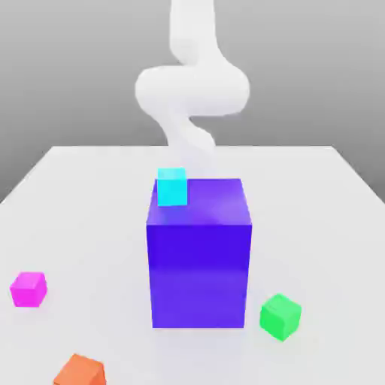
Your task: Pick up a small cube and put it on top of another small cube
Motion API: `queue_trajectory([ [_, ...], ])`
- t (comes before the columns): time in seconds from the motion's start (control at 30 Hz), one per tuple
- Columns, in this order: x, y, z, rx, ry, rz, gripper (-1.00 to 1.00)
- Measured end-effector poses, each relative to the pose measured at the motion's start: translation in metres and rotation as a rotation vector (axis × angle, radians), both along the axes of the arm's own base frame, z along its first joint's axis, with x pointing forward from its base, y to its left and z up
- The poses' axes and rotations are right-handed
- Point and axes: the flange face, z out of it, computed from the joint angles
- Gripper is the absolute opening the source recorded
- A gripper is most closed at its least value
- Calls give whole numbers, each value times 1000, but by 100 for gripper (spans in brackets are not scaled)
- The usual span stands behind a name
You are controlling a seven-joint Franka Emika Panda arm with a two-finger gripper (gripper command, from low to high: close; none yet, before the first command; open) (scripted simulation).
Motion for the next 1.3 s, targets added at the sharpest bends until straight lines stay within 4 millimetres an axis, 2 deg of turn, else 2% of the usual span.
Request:
queue_trajectory([
  [0.07, 24, -25, -38, 22, 62, 20, 0],
  [0.17, 51, -60, -97, 50, 145, 41, 0],
  [0.27, 66, -94, -158, 72, 222, 51, 0],
  [0.37, 71, -127, -219, 86, 297, 51, 0],
  [0.53, 56, -178, -317, 88, 418, 35, 0],
  [0.63, 29, -214, -370, 79, 492, 2, 0],
  [0.73, -2, -242, -415, 54, 568, -17, 0],
  [0.9, -65, -280, -471, -14, 700, -46, 0],
  [0.97, -73, -286, -486, -28, 716, -51, 0],
  [1.17, -76, -288, -536, -30, 723, -52, 0],
  [1.2, -77, -287, -541, -28, 723, -52, -100],
  [1.3, -77, -287, -542, -27, 724, -52, -100],
])
